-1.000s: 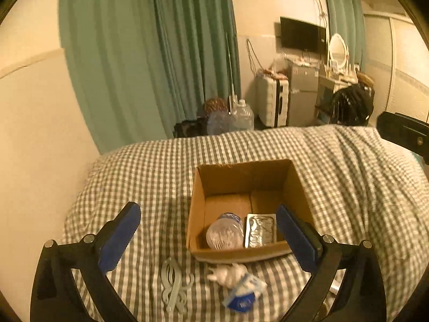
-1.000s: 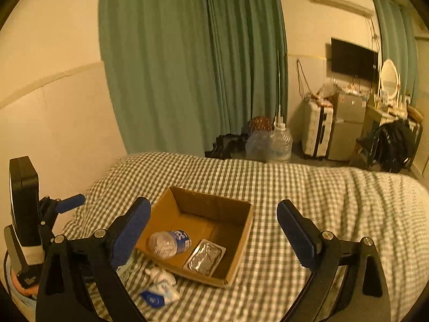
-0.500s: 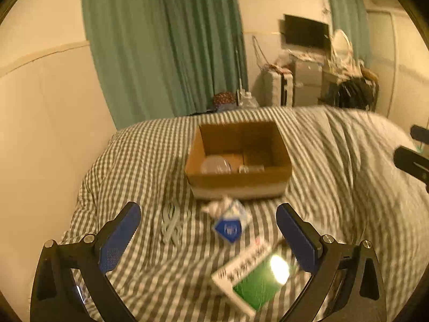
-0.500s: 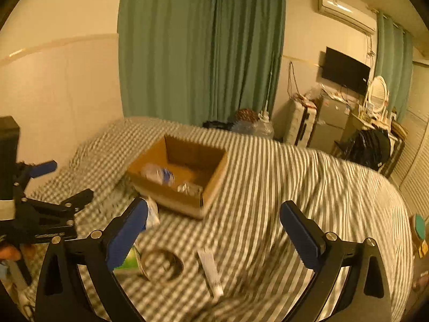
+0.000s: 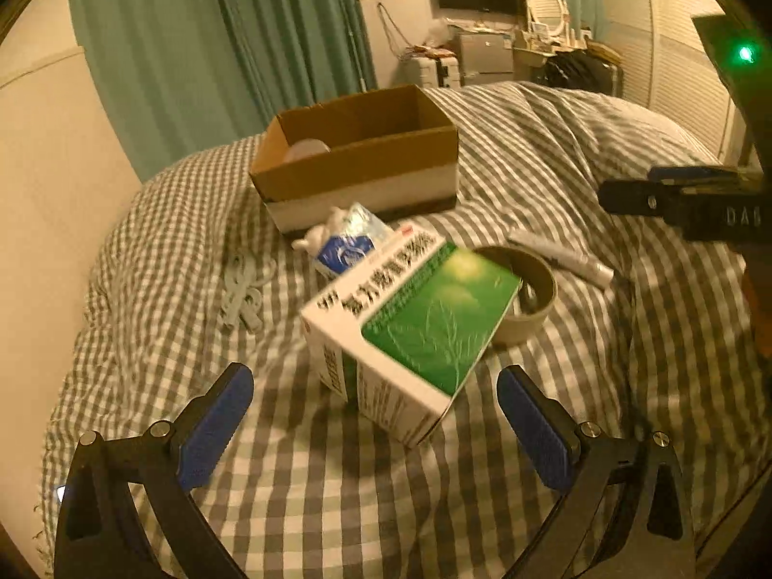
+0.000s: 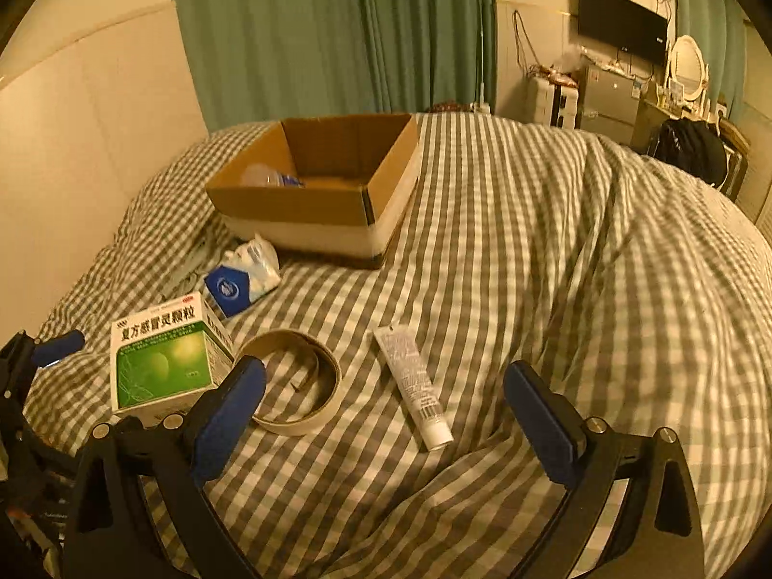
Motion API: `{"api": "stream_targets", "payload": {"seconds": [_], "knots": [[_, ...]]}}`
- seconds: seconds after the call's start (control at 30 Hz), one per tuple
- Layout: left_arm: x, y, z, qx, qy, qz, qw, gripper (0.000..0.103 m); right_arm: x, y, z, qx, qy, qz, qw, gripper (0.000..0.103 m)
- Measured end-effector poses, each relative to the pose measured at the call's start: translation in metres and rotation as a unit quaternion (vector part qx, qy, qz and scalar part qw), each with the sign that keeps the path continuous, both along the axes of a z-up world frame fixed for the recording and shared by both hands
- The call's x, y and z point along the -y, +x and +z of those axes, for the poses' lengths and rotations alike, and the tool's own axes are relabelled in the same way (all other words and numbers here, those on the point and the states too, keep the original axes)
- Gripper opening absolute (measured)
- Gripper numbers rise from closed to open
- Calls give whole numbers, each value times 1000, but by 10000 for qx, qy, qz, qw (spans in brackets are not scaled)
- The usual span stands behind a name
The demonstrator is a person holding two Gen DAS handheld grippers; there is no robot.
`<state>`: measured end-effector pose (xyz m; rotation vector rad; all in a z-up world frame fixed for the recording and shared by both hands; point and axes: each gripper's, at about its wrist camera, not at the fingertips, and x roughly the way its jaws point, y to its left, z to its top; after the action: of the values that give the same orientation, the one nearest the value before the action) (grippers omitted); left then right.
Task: Organize objects
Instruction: 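Grasp the green medicine box with the left tool while the right tool grasps the tape roll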
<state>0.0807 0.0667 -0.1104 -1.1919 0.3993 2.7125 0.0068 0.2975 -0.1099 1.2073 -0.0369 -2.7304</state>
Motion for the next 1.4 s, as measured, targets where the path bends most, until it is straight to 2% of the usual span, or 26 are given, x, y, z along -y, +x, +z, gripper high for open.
{"api": "stream_targets", "payload": {"seconds": [0.13,0.27,0.4,0.53,0.73,0.8,0.87,0.93,1.17,1.33,1.4], "knots": [[4,-11,-16,117,-26,-97,9999,103,6,-4,-9,154,108,55,9998,99],[3,-22,-24,15,-70,-514,9987,103,8,-9,-19,323,127,48,9994,99],[-2,-37,-28,169,24,-834,9964,103,10,-14,-25,441,148,82,9989,99],[-9,-49,-30,259,6,-980,9948,103,14,-17,-29,532,174,120,9984,99],[-10,-61,-36,418,219,-1086,9930,103,25,-22,-35,629,215,250,9975,99],[-7,-59,-35,466,327,-1111,9922,100,28,-22,-36,633,227,289,9973,99],[-2,-56,-31,405,406,-1058,9927,99,32,-22,-37,636,227,332,9972,99],[3,-51,-24,307,330,-938,9946,98,36,-23,-38,659,219,394,9968,99],[41,-55,-12,260,91,-55,9996,98,70,-35,-56,863,188,812,9928,99],[59,-57,-8,307,220,230,9990,98,91,-45,-74,1084,432,960,9885,99],[61,-55,-6,296,247,267,9989,97,91,-46,-76,1088,470,917,9887,87]]}}
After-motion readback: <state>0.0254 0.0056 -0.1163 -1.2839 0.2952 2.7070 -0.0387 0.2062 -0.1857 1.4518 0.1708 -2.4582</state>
